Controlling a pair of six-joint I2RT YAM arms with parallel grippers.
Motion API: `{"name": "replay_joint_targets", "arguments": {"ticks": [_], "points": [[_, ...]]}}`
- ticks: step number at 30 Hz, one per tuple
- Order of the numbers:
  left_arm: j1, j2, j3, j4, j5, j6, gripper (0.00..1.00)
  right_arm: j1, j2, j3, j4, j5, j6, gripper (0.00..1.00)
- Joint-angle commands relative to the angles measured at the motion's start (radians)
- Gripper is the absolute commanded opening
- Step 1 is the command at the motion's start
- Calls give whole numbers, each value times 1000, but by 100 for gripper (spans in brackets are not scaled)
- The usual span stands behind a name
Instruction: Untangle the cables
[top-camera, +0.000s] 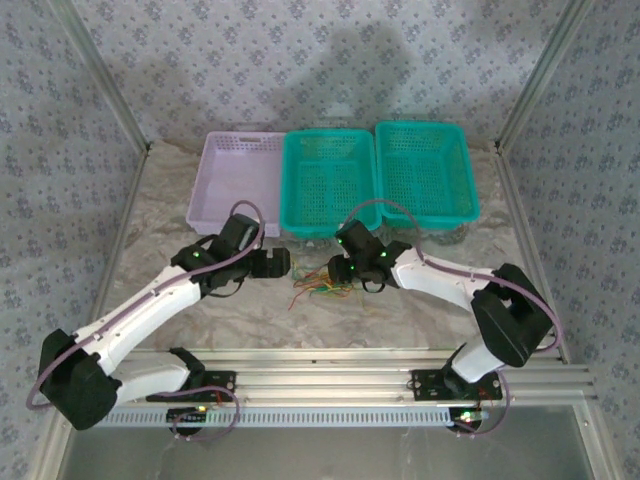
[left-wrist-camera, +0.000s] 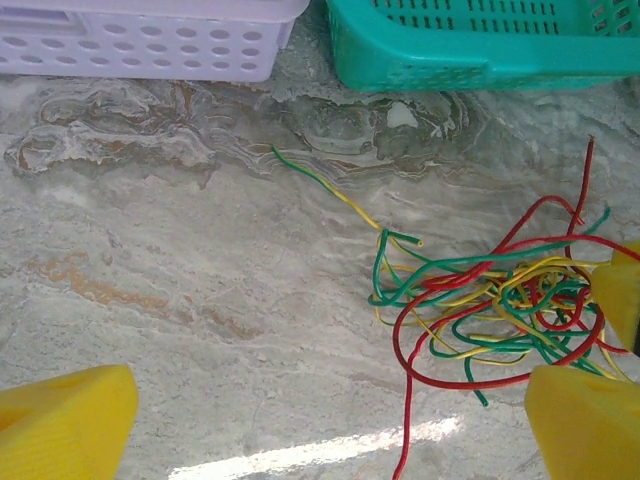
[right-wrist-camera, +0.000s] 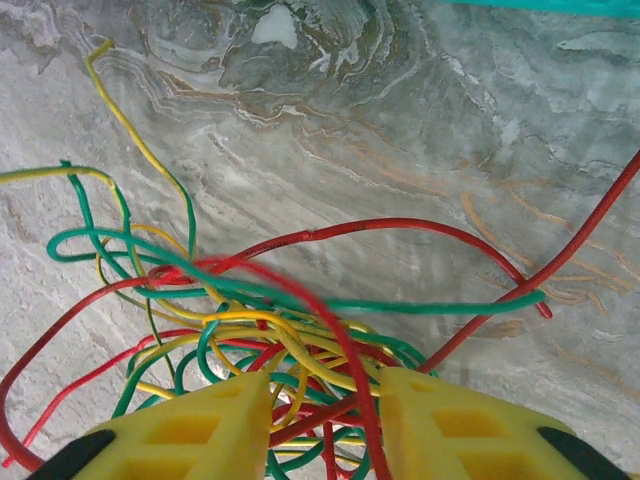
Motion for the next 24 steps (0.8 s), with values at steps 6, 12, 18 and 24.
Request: {"name": "replay_joint_targets", "arguments": {"ticks": [6,12,18,24], "points": [[-24,0,-19,20,38,-11,100,-5,10,29,-2,-3,-8,19],[-58,2,-41,51,82,-7,100,-5,-20,52,-27,13,-37,4],[-95,22,-49,98,127,-2,100,-6,-52,90,-56,17,-66,0],[-120,62,-49,133,152,-11,100,-6,-108,96,-63,9,-76,0]]}}
